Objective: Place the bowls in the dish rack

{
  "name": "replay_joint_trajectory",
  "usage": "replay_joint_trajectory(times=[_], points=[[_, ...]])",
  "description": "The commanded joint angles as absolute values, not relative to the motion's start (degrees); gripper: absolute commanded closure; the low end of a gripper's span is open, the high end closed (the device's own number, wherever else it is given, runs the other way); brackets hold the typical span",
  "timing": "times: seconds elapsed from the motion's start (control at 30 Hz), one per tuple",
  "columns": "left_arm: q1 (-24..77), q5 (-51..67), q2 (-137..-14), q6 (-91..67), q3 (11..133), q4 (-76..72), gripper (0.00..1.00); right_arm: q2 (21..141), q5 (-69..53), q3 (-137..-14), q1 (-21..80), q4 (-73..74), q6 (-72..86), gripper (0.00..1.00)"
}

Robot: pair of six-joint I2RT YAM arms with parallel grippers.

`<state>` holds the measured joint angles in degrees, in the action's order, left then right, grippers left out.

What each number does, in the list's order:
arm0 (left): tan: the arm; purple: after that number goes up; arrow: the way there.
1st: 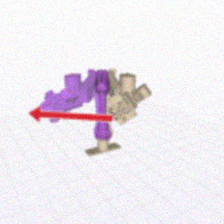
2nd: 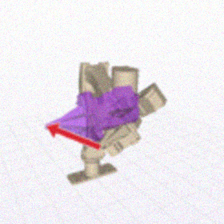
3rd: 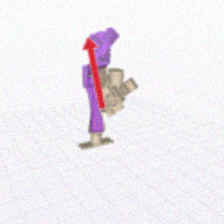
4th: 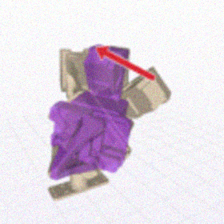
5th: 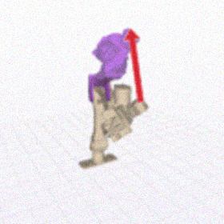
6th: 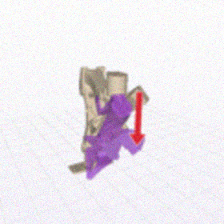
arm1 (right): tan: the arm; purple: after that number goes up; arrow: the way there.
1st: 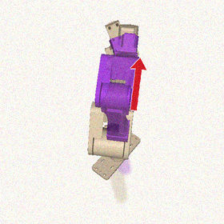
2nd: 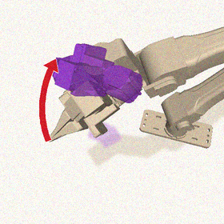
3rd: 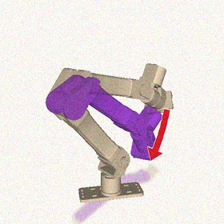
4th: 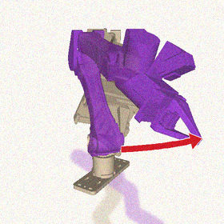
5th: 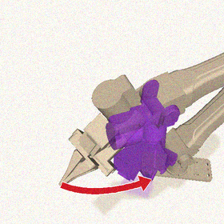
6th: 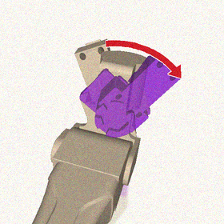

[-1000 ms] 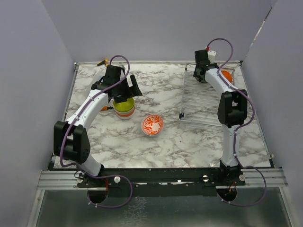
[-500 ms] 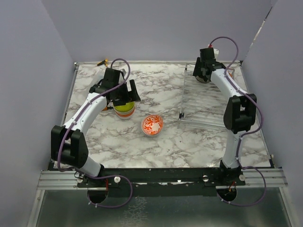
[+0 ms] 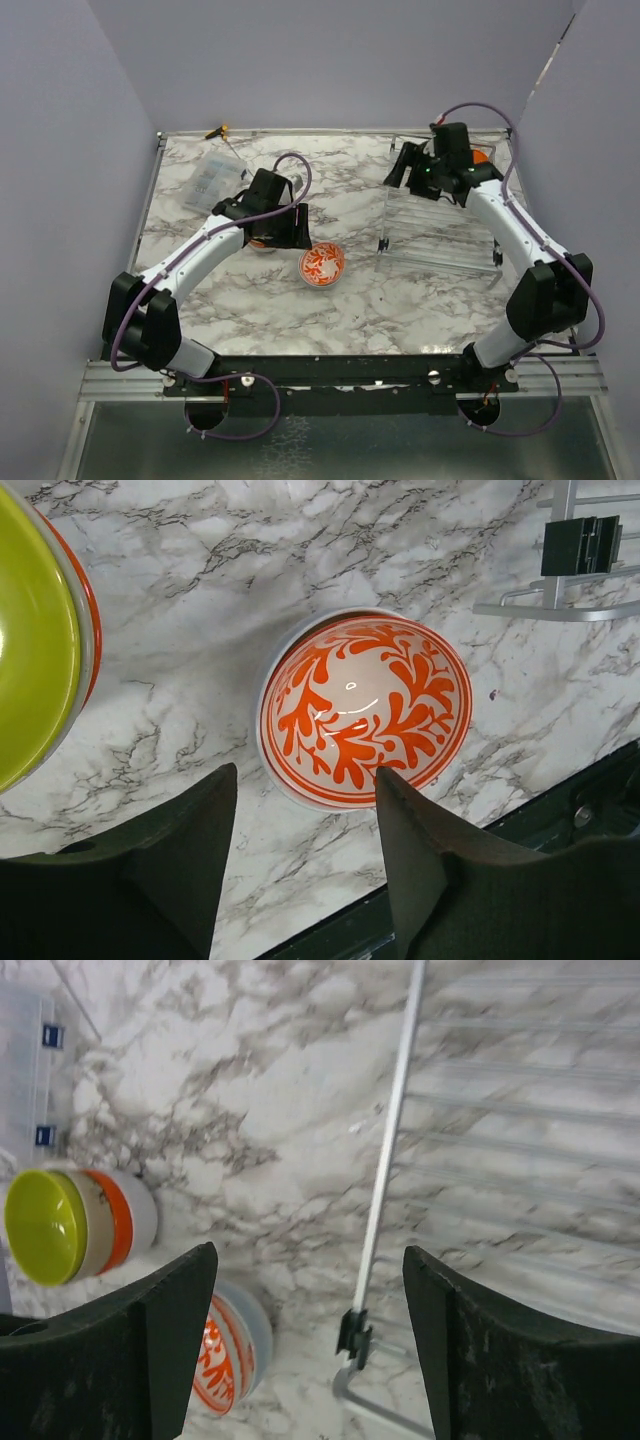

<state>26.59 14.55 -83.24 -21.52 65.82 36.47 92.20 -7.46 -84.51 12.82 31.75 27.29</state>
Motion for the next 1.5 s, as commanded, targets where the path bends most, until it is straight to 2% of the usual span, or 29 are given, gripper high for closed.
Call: replay_joint_trajectory(times=[0.0, 0.1, 0.33, 0.47, 0.63, 0.77, 0.93, 1.1, 1.17, 1.33, 1.47], points=[[27.85, 9.78, -83.44, -22.56, 64.42, 34.94, 0.43, 88.15, -10.52, -78.82, 23.94, 32.56, 35.20, 0.21], [27.95, 8.60, -82.47, -23.87, 63.68, 33.37, 0.46, 88.86, -4.40, -77.97, 31.51, 34.37, 38.60, 0.21], [27.95, 5.92, -79.21, -26.32, 62.32, 31.78, 0.47, 93.63, 0.42, -75.76, 44.00, 38.97, 39.50, 0.32], [27.95, 5.44, -77.74, -27.51, 61.25, 30.52, 0.47, 94.59, 6.46, -76.24, 46.27, 43.65, 39.72, 0.33], [27.95, 5.81, -77.16, -28.12, 60.63, 29.30, 0.48, 95.51, 3.73, -73.51, 46.29, 40.10, 38.76, 0.36], [27.95, 6.31, -75.78, -28.56, 59.72, 27.53, 0.49, 98.21, 2.28, -75.08, 46.26, 39.25, 37.49, 0.49], [27.95, 6.04, -75.85, -28.29, 60.10, 26.82, 0.49, 100.62, 3.62, -76.79, 46.24, 40.22, 37.73, 0.54], [27.95, 8.48, -75.85, -28.72, 59.87, 25.55, 0.48, 101.40, 4.27, -78.13, 46.24, 41.45, 37.83, 0.83], [27.94, 8.87, -75.77, -29.10, 59.65, 25.11, 0.48, 100.69, 4.56, -78.07, 46.26, 41.35, 37.89, 0.89], [27.95, 9.50, -75.51, -29.27, 59.05, 24.14, 0.44, 98.56, 5.73, -77.96, 46.26, 41.55, 38.64, 0.99], [27.95, 10.65, -75.97, -29.30, 58.56, 23.99, 0.38, 96.88, 6.33, -78.31, 46.29, 41.11, 39.01, 0.99]])
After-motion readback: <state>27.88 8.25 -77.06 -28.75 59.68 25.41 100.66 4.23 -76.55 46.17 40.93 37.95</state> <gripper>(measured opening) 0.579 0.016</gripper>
